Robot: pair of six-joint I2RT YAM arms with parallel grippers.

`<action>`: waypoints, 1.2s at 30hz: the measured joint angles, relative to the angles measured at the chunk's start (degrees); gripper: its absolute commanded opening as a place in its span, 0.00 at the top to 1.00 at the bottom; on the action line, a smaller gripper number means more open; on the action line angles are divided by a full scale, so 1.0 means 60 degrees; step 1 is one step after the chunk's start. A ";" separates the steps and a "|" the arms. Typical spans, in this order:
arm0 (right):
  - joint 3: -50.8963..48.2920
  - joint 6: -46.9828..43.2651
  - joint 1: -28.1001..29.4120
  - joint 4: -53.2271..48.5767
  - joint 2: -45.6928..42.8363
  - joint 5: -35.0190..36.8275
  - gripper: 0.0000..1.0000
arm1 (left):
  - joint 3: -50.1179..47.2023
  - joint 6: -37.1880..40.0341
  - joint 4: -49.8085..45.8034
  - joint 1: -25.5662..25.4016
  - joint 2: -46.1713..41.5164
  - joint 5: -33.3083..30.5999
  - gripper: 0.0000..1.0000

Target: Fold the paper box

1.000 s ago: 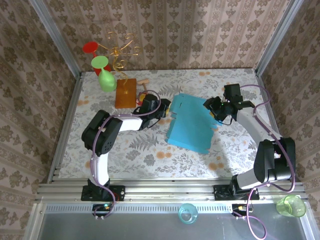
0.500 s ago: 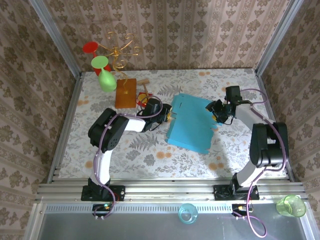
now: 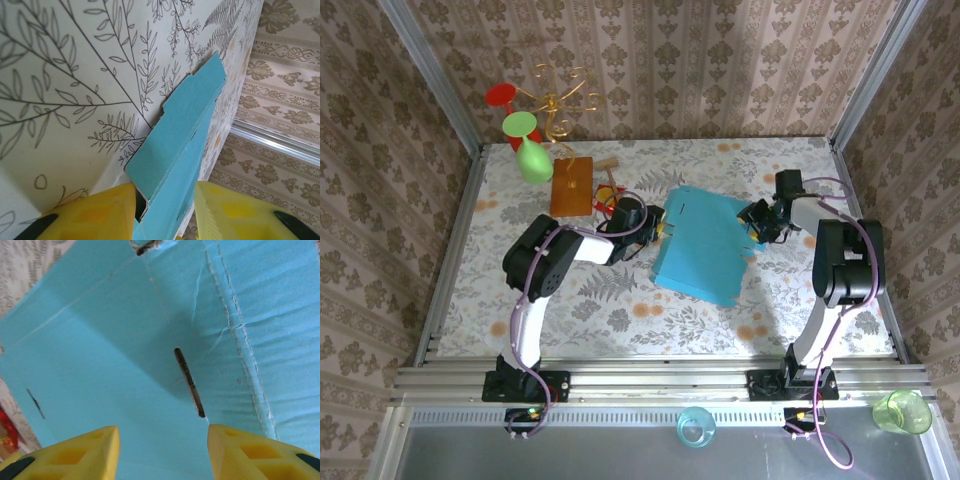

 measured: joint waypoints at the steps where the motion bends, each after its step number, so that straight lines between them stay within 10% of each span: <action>1: 0.0022 -0.0022 0.0000 -0.0036 0.0106 0.0000 0.50 | 0.0018 -0.0004 0.0040 0.0000 0.0029 0.0000 0.65; 36: 0.0266 -0.0266 0.0000 -0.0317 0.0433 -0.0040 0.51 | 0.1647 -0.2397 -0.3650 -0.0022 -0.0098 -0.0240 0.60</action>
